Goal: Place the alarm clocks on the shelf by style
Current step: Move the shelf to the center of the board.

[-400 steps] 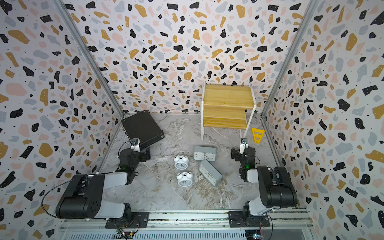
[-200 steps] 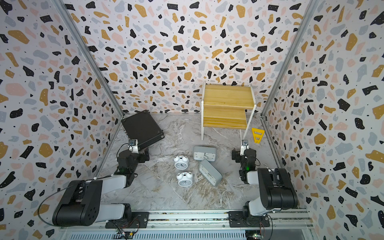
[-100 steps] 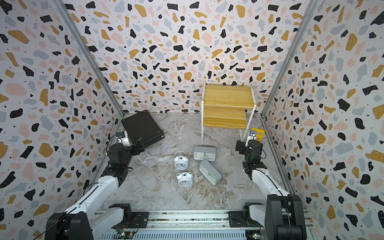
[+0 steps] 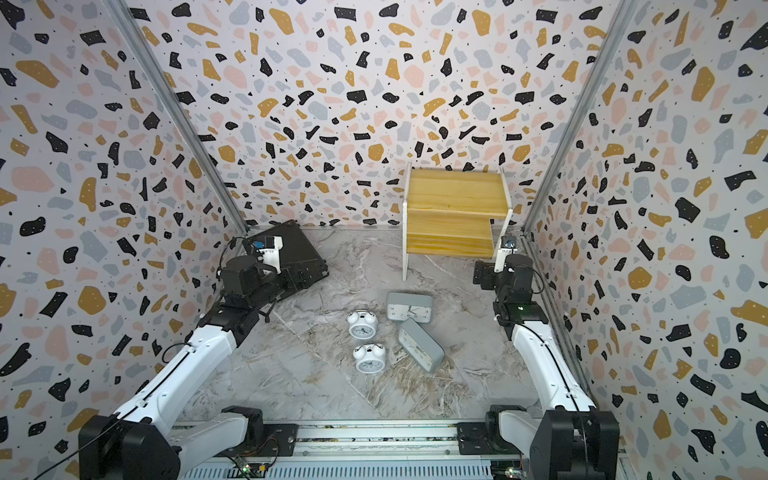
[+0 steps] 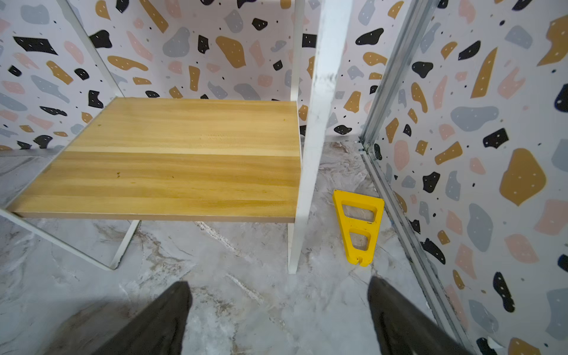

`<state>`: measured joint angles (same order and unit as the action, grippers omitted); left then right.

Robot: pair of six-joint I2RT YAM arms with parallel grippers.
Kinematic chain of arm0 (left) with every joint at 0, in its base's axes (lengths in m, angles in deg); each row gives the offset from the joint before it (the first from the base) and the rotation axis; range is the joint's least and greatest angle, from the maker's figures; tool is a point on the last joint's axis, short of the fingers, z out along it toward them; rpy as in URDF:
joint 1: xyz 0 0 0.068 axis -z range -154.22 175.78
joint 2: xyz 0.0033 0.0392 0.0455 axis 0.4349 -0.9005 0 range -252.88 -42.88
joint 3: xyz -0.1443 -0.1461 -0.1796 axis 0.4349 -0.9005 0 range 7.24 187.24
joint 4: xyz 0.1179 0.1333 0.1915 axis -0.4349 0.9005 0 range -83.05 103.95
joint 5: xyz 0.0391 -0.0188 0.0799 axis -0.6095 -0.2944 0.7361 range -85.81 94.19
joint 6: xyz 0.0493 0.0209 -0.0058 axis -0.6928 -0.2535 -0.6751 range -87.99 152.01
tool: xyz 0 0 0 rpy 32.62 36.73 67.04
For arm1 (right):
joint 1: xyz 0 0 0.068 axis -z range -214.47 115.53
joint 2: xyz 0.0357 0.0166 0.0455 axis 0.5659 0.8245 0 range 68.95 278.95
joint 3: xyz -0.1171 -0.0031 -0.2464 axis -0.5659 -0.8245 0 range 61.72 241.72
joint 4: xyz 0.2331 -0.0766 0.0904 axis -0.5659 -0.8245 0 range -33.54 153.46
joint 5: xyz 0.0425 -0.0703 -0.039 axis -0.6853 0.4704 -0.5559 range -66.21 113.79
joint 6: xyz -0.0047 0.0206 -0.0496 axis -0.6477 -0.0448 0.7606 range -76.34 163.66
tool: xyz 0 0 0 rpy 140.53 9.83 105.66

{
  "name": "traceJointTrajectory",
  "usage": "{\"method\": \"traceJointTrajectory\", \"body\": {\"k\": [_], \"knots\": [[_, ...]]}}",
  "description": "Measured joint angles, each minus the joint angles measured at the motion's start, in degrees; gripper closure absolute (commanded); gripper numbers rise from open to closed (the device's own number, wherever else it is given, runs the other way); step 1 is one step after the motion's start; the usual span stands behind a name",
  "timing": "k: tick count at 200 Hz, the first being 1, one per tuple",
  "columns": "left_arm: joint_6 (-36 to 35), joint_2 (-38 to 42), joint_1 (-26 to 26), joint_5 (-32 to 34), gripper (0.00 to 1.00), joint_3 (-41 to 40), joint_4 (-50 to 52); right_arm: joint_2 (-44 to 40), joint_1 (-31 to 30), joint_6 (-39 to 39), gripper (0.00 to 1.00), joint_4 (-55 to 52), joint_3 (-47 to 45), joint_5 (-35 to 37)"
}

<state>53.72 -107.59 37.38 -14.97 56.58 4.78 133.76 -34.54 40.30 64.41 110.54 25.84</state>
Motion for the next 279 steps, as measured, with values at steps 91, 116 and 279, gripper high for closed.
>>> {"method": "traceJointTrajectory", "body": {"k": [91, 116, 279], "knots": [[-8.50, -18.16, 19.06, -1.31, 0.21, 21.66, 7.67, 4.11, 6.29, 0.22, 0.20, -0.17, 7.72, -9.86], [-9.57, -25.70, 21.07, -2.38, 0.24, 29.11, 7.82, 6.49, 6.93, 0.48, 0.26, 0.28, 9.40, -11.32], [-13.46, -48.52, 22.71, -3.63, 0.47, 54.05, 8.63, 15.39, 7.23, 3.19, 0.40, 8.74, 12.81, -13.44]]}}
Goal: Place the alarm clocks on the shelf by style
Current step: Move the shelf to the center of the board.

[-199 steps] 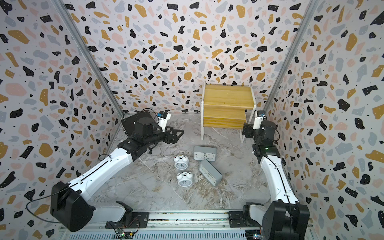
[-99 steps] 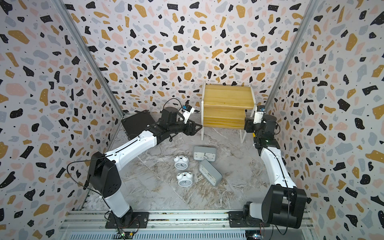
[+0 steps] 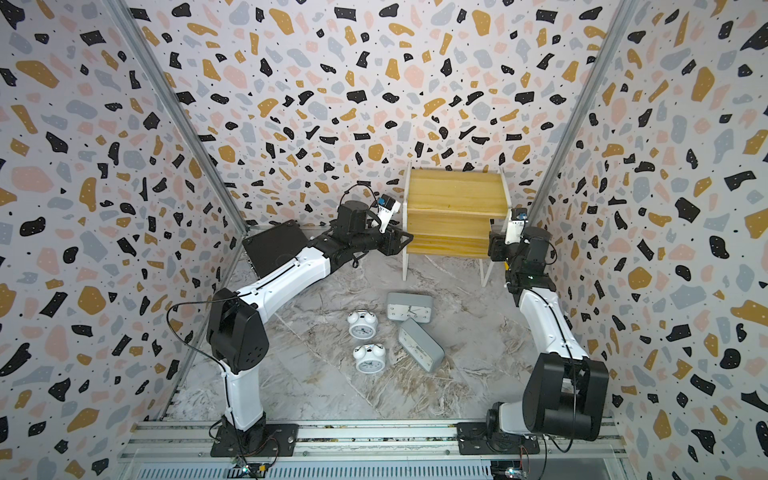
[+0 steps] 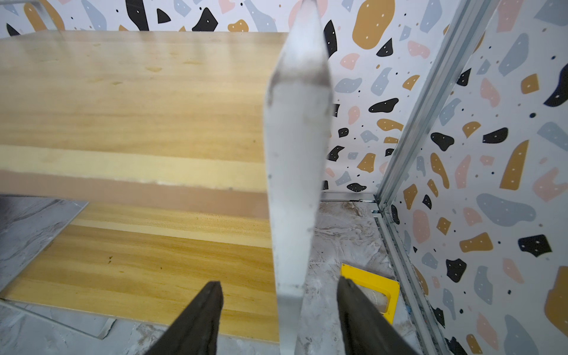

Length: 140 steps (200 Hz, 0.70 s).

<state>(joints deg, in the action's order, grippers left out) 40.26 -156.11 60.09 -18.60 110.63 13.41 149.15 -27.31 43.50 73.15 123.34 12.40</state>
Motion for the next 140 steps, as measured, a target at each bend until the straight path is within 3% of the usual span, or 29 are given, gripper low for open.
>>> {"method": "traceJointTrajectory", "body": {"k": [19, 44, 69, 140], "knots": [[-0.04, -1.38, -0.04, 0.44, 0.54, 1.66, 0.28, 1.11, 0.02, 0.44, 0.46, 0.55, 0.74, -0.55], [-0.20, -3.02, -0.20, 1.20, 0.70, 3.48, 0.96, 2.23, 0.02, 0.81, 0.62, 0.85, 1.40, -1.92], [-0.44, -3.93, -0.28, 2.45, 0.81, 3.89, 1.29, 2.75, 0.28, 1.29, 0.66, 1.01, 1.68, -3.52], [-4.13, -2.99, -0.11, 5.38, 0.89, 2.51, 1.09, 2.75, 1.01, 1.22, 0.76, 0.70, 1.75, -6.47]]}}
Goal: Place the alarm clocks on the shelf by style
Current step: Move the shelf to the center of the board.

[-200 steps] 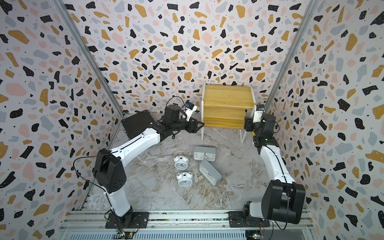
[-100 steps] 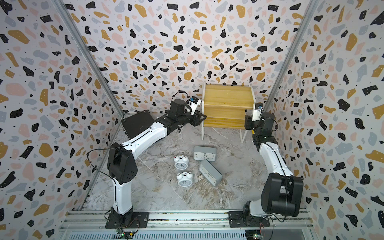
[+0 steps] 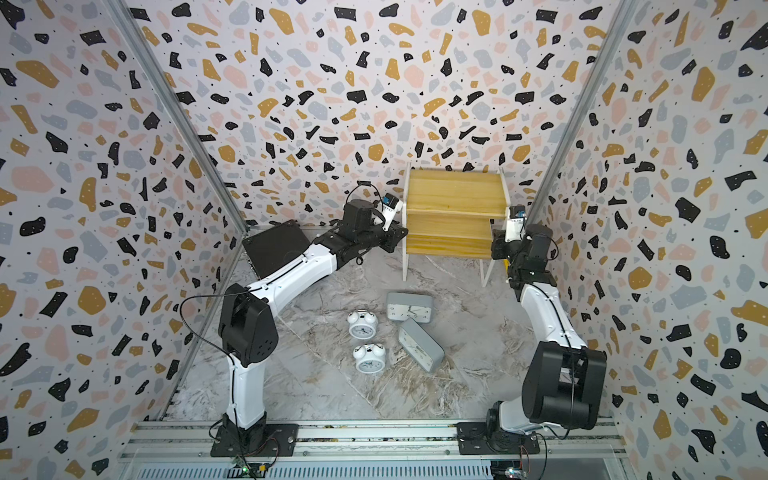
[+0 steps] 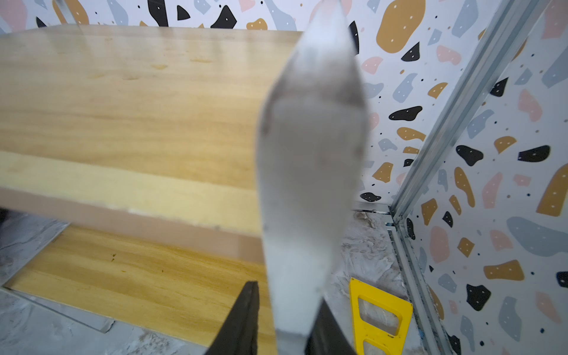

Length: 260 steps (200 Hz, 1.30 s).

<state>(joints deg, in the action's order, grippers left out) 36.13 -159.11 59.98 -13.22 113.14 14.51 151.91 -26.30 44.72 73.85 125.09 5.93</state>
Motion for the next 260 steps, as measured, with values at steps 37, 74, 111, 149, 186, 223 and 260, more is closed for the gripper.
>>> {"method": "traceJointTrajectory", "body": {"k": [37, 74, 111, 149, 186, 223, 260], "knots": [[-0.48, 4.26, -1.44, -0.24, 0.90, -6.21, -1.92, -1.70, -0.17, -2.45, 0.78, -1.36, -0.68, -3.37], [-0.50, 10.12, -4.31, -2.49, 0.90, -14.05, -3.48, -4.81, -2.97, -4.79, 0.79, -2.75, -2.34, -4.96], [-0.74, 15.69, -8.09, -3.91, 0.89, -20.61, -3.78, -5.29, -7.82, -5.11, 0.81, -3.32, -2.58, -4.24], [-1.60, 20.98, -11.82, -5.22, 0.89, -26.51, -3.74, -5.29, -12.52, -5.16, 0.81, -3.34, -2.56, -3.37], [-2.58, 24.50, -15.15, -5.70, 0.88, -29.29, -2.03, -5.29, -17.14, -5.14, 0.81, -3.98, -2.36, -1.55], [-3.30, 28.94, -16.24, -3.87, 0.87, -33.11, -0.35, -5.29, -20.70, -5.14, 0.81, -4.04, -2.32, 0.52], [-3.04, 32.13, -16.46, -2.62, 0.86, -35.82, 0.46, -5.29, -22.49, -5.16, 0.80, -4.48, -2.19, 2.36]]}}
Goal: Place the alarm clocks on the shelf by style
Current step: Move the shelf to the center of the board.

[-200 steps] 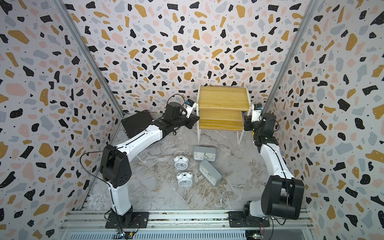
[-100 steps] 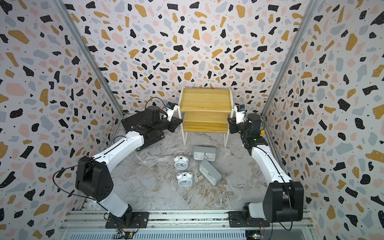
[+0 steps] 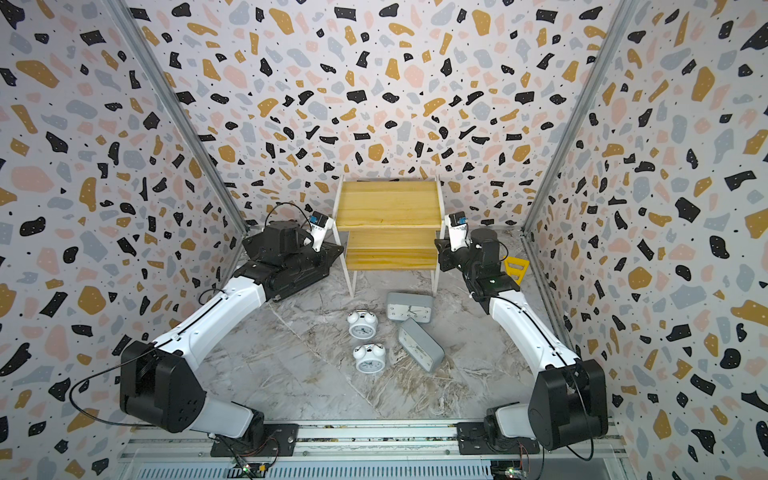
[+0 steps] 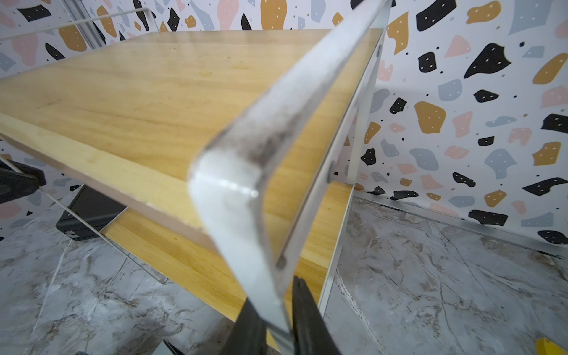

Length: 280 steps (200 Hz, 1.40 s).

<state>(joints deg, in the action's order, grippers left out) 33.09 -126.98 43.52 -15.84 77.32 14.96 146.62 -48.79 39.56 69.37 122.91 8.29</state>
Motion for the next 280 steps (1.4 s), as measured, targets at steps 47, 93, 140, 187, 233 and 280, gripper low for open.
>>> {"method": "traceJointTrajectory", "body": {"k": [47, 93, 140, 187, 233, 280], "knots": [[0.70, 0.07, 0.00, 0.20, 0.82, 0.02, 0.17, -0.07, -0.44, -0.63, 0.71, -3.15, -0.31, 1.90], [2.21, 0.13, -0.37, 1.11, 0.47, 0.20, 2.38, -1.09, -0.44, -0.59, 0.45, -5.86, -0.59, 4.76], [3.78, 2.80, -1.07, 4.26, 0.22, -0.52, 6.80, -5.11, -0.44, 1.11, 0.26, -9.38, -1.25, 7.48], [4.04, 10.78, -1.07, 4.24, 0.22, -2.51, 8.33, -12.94, -0.44, 3.50, 0.23, -13.66, -5.14, 7.04], [1.92, 17.29, -1.07, 0.13, 0.22, -6.86, 11.93, -20.76, -0.44, 5.14, 0.23, -18.69, -13.51, 2.97], [-2.80, 22.60, -1.07, -5.29, 0.20, -10.23, 19.23, -24.20, -0.44, 4.52, 0.22, -24.15, -17.70, -3.39]]}}
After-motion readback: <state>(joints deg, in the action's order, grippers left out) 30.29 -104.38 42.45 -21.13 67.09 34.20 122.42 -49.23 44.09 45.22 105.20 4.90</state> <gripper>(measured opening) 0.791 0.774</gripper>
